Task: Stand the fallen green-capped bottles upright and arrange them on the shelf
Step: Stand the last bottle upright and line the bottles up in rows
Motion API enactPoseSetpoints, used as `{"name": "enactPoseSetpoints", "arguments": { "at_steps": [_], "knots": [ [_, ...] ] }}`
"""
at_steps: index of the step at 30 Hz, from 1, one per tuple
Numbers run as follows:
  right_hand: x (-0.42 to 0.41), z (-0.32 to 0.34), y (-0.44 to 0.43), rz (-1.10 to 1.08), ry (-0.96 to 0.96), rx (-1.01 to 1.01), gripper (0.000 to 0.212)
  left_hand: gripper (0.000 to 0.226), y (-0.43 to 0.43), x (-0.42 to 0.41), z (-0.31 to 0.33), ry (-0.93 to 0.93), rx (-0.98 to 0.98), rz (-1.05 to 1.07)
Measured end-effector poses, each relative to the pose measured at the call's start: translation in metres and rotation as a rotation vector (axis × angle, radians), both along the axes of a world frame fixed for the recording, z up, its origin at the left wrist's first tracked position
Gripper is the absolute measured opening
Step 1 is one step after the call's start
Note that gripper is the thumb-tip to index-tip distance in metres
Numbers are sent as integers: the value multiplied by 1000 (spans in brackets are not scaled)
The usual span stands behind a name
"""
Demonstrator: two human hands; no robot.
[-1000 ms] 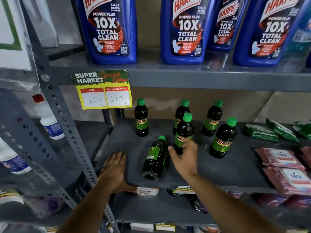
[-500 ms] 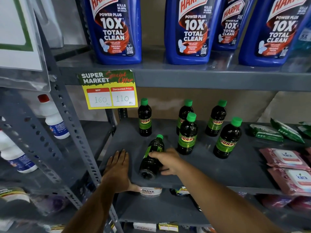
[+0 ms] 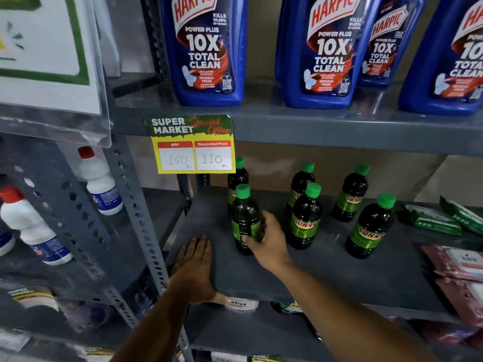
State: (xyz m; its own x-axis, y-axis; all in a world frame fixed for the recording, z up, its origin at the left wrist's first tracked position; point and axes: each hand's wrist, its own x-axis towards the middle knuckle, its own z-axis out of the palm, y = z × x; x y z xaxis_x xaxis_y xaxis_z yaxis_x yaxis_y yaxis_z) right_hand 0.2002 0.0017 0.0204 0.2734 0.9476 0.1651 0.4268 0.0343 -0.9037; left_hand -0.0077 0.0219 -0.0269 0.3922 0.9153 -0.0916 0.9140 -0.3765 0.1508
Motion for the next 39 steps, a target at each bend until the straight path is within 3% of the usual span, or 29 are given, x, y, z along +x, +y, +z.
{"name": "enactPoseSetpoints", "arguments": {
  "at_steps": [5, 8, 11, 15, 19, 22, 26, 30, 34, 37, 39],
  "knots": [
    [5, -5, 1, 49, -24, -32, 84, 161, -1, 1, 2, 21, -7, -8],
    [8, 4, 5, 188, 51, -50, 100, 161, -2, 0, 3, 32, -15, -4],
    [11, 10, 11, 245, 4, -61, 97, 161, -2, 2, 5, 43, -27, 4],
    [6, 13, 16, 82, -188, -72, 96, 151, -4, 3, 10, 64, -31, 12],
    [6, 8, 19, 246, 1, -109, 83, 153, -9, 5, 17, 74, -35, 6],
    [6, 10, 20, 139, -78, -60, 80, 151, -8, 6, 20, 81, -47, 12],
    [11, 5, 23, 244, -42, -96, 81, 154, -11, 6, 19, 71, -48, 15],
    [8, 0, 21, 76, -106, -60, 89, 155, -8, 6, 16, 56, -46, 19],
    [11, -9, 21, 170, -95, -159, 77, 155, -8, 3, 13, 54, -13, 6],
    [9, -14, 18, 41, -166, -127, 83, 153, -7, 4, 12, 50, -2, 1],
    [7, -16, 19, 63, -113, -141, 82, 152, -7, 4, 12, 42, -1, 1]
  ]
}}
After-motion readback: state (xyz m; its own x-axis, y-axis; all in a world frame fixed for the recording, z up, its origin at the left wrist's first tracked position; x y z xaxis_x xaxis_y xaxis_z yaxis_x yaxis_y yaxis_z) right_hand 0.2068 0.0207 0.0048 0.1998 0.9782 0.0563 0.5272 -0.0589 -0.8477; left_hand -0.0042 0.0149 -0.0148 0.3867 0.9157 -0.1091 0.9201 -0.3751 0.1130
